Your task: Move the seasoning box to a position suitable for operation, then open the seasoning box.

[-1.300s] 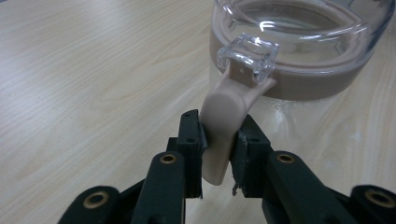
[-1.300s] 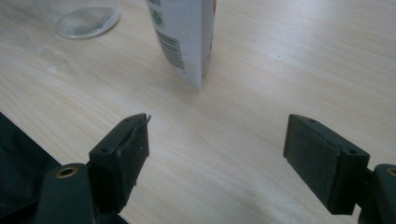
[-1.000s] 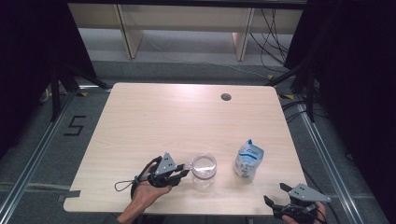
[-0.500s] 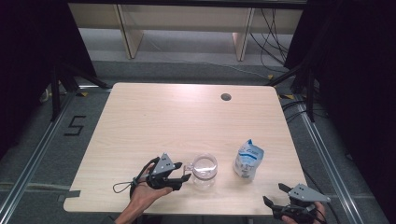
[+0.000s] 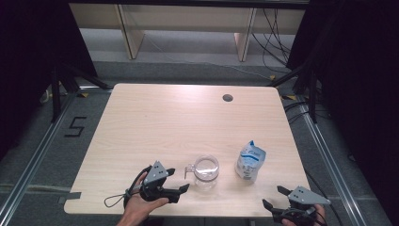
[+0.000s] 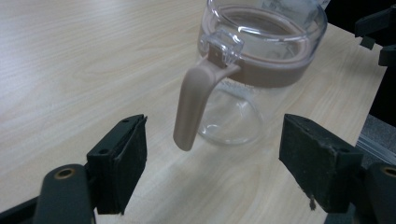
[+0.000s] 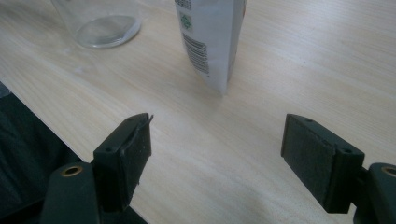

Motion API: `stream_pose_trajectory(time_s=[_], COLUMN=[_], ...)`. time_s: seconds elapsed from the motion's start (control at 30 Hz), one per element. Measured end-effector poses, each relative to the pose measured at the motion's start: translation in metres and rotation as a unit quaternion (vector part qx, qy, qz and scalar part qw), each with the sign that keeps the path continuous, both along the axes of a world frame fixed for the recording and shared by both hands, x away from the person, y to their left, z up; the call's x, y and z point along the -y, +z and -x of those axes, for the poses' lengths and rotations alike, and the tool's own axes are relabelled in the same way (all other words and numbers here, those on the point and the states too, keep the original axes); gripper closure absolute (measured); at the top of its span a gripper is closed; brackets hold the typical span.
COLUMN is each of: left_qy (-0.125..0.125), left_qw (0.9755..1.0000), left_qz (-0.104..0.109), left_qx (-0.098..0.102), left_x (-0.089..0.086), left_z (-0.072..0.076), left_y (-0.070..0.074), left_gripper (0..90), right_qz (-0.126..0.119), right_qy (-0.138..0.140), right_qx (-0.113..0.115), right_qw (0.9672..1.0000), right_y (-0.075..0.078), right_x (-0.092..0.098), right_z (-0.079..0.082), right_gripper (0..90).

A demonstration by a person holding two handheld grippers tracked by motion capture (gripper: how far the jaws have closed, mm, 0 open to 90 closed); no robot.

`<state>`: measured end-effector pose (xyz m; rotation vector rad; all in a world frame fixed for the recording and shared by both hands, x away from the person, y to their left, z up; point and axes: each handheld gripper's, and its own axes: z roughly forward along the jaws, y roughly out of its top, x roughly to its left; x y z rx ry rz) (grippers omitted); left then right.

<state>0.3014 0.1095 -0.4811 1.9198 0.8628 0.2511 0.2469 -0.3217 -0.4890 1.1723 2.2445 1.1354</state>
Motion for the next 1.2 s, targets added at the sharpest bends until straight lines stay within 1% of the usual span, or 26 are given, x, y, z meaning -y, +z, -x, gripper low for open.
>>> stream_pose_trajectory(time_s=[0.07, 0.1, 0.13, 0.17, 0.23, 0.27, 0.3, 0.33, 0.37, 0.4, 0.43, 0.47, 0.5, 0.53, 0.57, 0.6, 0.67, 0.7, 0.73, 0.8, 0.83, 0.9, 1.07, 1.1, 1.13, 1.2], left_qy=[0.001, 0.003, 0.007, 0.006, 0.01, 0.011, 0.011, 0.011, 0.01, 0.007, 0.001, 0.006, -0.005, -0.006, -0.005, -0.002, -0.005, -0.007, -0.005, -0.004, -0.007, -0.009, -0.006, -0.007, -0.006, -0.007], left_qw=[1.0, 1.0, 0.9999, 0.9999, 0.9999, 0.9998, 0.9998, 0.9997, 0.9997, 0.9999, 0.9999, 0.9998, 0.9998, 0.9997, 0.9997, 0.9995, 0.9991, 0.9989, 0.9988, 0.9986, 0.9983, 0.9982, 0.9974, 0.9973, 0.9974, 0.9973], left_qz=[-0.002, 0.007, 0.005, 0.008, 0.01, 0.012, 0.013, 0.021, 0.019, 0.014, 0.015, 0.02, 0.018, 0.023, 0.023, 0.028, 0.038, 0.037, 0.034, 0.034, 0.03, 0.027, 0.024, 0.03, 0.024, 0.027], left_qx=[-0.005, -0.005, -0.009, -0.007, -0.008, -0.008, -0.008, -0.007, -0.008, -0.004, 0.0, -0.005, 0.003, 0.006, 0.009, 0.013, 0.02, 0.03, 0.034, 0.041, 0.05, 0.053, 0.067, 0.066, 0.068, 0.068], left_x=[-0.001, -0.001, -0.002, -0.003, -0.003, -0.003, -0.003, -0.003, -0.002, -0.002, -0.003, -0.002, -0.002, -0.002, -0.002, -0.002, -0.003, -0.004, -0.004, -0.003, -0.002, 0.0, 0.007, 0.009, 0.009, 0.011], left_z=[0.001, 0.001, 0.002, 0.001, 0.001, 0.002, 0.002, 0.002, 0.002, 0.003, 0.003, 0.004, 0.004, 0.004, 0.004, 0.005, 0.005, 0.005, 0.005, 0.004, 0.003, 0.002, -0.004, -0.006, -0.008, -0.011], left_y=[-0.001, -0.001, 0.001, 0.001, 0.002, 0.003, 0.004, 0.004, 0.005, 0.007, 0.008, 0.01, 0.011, 0.013, 0.015, 0.018, 0.023, 0.025, 0.027, 0.03, 0.032, 0.034, 0.038, 0.039, 0.04, 0.042], left_gripper=[23.1, 23.1, 23.1, 23.2, 23.7, 24.3, 24.8, 25.5, 26.5, 27.6, 29.4, 31.5, 34.1, 37.1, 40.6, 45.3, 53.8, 57.6, 61.1, 66.0, 68.7, 72.6, 81.1, 82.0, 83.0, 84.8], right_qz=[-0.005, -0.007, -0.001, -0.005, -0.003, 0.001, -0.005, 0.002, -0.002, -0.002, -0.004, -0.002, -0.001, 0.002, 0.005, 0.0, 0.001, -0.002, 0.001, 0.0, -0.001, -0.002, -0.005, -0.001, 0.005, 0.008], right_qy=[-0.002, -0.004, 0.007, -0.005, -0.004, 0.014, 0.008, 0.016, 0.021, 0.022, 0.021, 0.023, 0.024, 0.026, 0.021, 0.015, 0.018, 0.021, 0.025, 0.036, 0.026, 0.025, 0.028, 0.032, 0.033, 0.03], right_qx=[-0.003, -0.007, 0.003, -0.008, -0.006, 0.009, -0.004, 0.015, 0.003, 0.005, 0.001, 0.004, 0.004, 0.013, 0.012, -0.003, 0.008, 0.003, 0.012, 0.009, 0.001, 0.009, 0.006, 0.009, 0.019, 0.022], right_qw=[1.0, 0.9999, 1.0, 0.9999, 1.0, 0.9999, 0.9999, 0.9998, 0.9998, 0.9998, 0.9998, 0.9997, 0.9997, 0.9996, 0.9997, 0.9999, 0.9998, 0.9998, 0.9996, 0.9993, 0.9997, 0.9997, 0.9996, 0.9994, 0.9993, 0.9993], right_y=[-0.001, -0.001, -0.001, 0.0, 0.0, -0.001, 0.0, -0.001, -0.001, -0.001, -0.001, -0.002, -0.002, -0.002, -0.001, -0.001, -0.001, -0.002, -0.002, -0.002, -0.001, 0.0, -0.001, 0.0, 0.0, 0.0], right_x=[-0.003, -0.004, -0.003, -0.005, -0.005, -0.003, -0.006, -0.004, -0.006, -0.006, -0.007, -0.007, -0.007, -0.007, -0.007, -0.008, -0.008, -0.01, -0.01, -0.011, -0.012, -0.013, -0.013, -0.013, -0.012, -0.012], right_z=[0.001, 0.002, -0.001, 0.002, 0.003, -0.001, 0.002, -0.001, -0.001, -0.001, 0.0, 0.0, 0.0, 0.0, 0.0, 0.002, 0.001, 0.001, 0.0, 0.0, 0.002, 0.002, 0.002, 0.001, 0.001, 0.001], right_gripper=[25.1, 25.1, 25.2, 25.3, 26.4, 26.8, 26.8, 26.9, 27.0, 27.3, 27.6, 27.7, 27.9, 28.0, 28.1, 28.5, 29.0, 29.3, 29.4, 30.1, 30.4, 30.4, 30.5, 30.5, 30.4, 30.4])
